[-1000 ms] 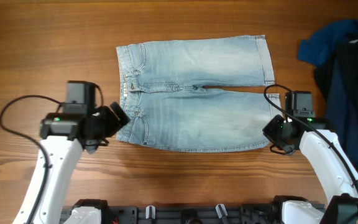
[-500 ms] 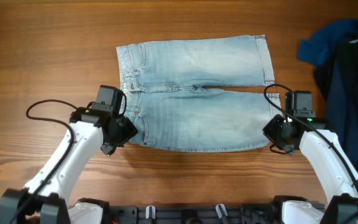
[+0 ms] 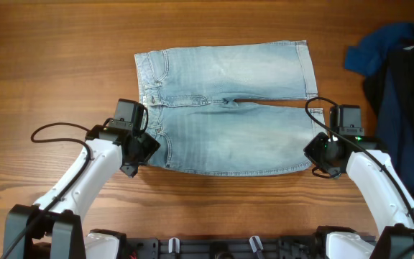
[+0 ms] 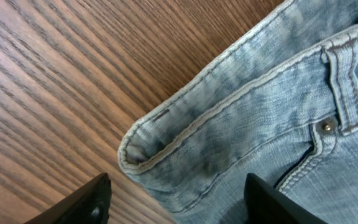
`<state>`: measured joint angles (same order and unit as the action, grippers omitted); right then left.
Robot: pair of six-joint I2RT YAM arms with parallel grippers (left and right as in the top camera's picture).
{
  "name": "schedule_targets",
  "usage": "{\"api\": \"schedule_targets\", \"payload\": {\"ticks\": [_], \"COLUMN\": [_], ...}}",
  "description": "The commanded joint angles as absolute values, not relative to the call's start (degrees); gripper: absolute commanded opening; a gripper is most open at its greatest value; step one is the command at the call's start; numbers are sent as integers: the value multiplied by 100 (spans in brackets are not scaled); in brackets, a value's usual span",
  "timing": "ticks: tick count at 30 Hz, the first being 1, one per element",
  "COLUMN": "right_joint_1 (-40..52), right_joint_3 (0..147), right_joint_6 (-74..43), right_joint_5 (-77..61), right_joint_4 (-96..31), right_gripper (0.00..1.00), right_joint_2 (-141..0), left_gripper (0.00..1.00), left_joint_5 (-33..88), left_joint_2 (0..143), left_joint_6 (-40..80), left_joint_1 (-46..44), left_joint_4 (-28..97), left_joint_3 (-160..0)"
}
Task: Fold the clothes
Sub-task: 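Grasp the lower waistband corner with the left gripper, then lift the lower edge with both grippers and fold it upward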
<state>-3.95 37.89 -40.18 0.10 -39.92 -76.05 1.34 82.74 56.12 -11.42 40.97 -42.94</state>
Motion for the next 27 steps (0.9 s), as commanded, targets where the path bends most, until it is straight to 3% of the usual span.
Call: {"api": "schedule_targets", "payload": {"ticks": [1, 16, 19, 20, 22, 24, 27], "right_joint_1": [-421, -421, -421, -421, -421, -421, -421], "right_joint_3": [3889, 3889, 3889, 3889, 3889, 3889, 3889], "right_joint_6": [-3940, -3940, -3938, -3935, -3938, -3938, -3940], "right_joint_5": [169, 169, 169, 169, 167, 169, 167], "right_joint_4": [-3953, -3946, -3951, -3957, -3964, -3966, -3975], "right_gripper": [16, 16, 16, 16, 15, 11, 4], "right_joint_2": [-7618, -7618, -7618, -7618, -7618, -7618, -7618], "left_gripper": [67, 65, 53, 45, 20, 4, 4], "left_joint_5": [56, 248, 250, 252, 252, 248, 226], "left_joint_2": [8326, 8326, 8326, 8329, 8326, 8326, 8326], "left_joint_6": [5754, 5793, 5793, 5791, 5734, 5723, 5690], "left_joint_1": [-1168, -1168, -1168, -1168, -1168, -1168, -1168], "left_joint_4": [4056, 3468, 3446, 3446, 3450, 3448, 3417], "left_joint_3": [-4119, -3732, -3583, -3553, -3535, -3535, -3535]}}
